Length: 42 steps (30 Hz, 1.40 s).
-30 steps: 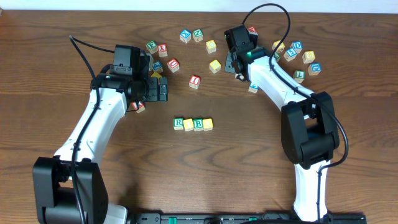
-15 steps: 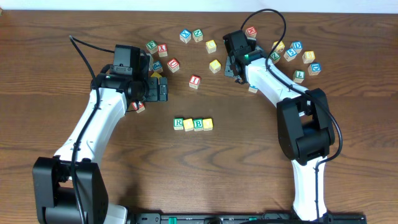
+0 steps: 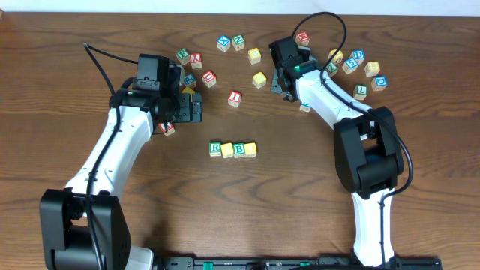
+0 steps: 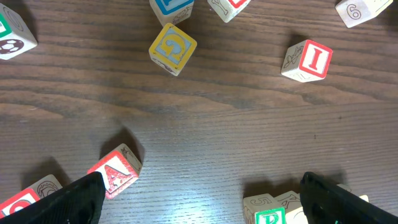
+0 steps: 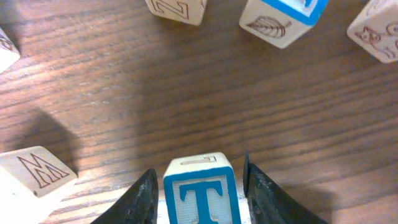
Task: Spell out ROBOT
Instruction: 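Close the right gripper on the blue T block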
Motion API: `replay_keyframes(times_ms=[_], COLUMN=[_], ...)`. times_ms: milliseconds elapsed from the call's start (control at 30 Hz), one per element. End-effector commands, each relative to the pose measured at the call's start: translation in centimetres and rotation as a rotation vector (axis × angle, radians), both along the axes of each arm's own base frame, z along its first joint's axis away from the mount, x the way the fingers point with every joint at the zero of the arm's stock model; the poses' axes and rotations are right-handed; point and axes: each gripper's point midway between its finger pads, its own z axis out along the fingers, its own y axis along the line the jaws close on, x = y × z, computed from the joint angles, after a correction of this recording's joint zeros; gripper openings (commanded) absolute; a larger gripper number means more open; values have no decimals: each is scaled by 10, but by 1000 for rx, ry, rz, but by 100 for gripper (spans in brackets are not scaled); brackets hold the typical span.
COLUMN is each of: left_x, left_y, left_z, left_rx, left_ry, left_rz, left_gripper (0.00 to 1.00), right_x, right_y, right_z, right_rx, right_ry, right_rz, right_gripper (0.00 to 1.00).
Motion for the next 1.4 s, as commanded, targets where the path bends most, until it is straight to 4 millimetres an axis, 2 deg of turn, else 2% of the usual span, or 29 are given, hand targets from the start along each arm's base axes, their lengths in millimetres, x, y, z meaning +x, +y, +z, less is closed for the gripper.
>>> replay_keyframes(times_ms=[0, 300, 900, 1367], left_x=[-3, -3, -3, -3], left_y=[-2, -2, -2, -2], left_z=[-3, -3, -3, -3], left_rx=[-3, -3, -2, -3], left_ry=[8, 8, 8, 8], left_rz=[-21, -21, -21, -21], left_gripper=[98, 98, 98, 98], right_x=[-6, -14, -5, -6], right_y=[0, -1, 3, 2], right_z=[-9, -12, -8, -9], right_rx=[-5, -9, 6, 5], right_ry=[25, 62, 21, 26], right_rz=[-23, -18, -13, -13], right_gripper=[41, 40, 36, 31])
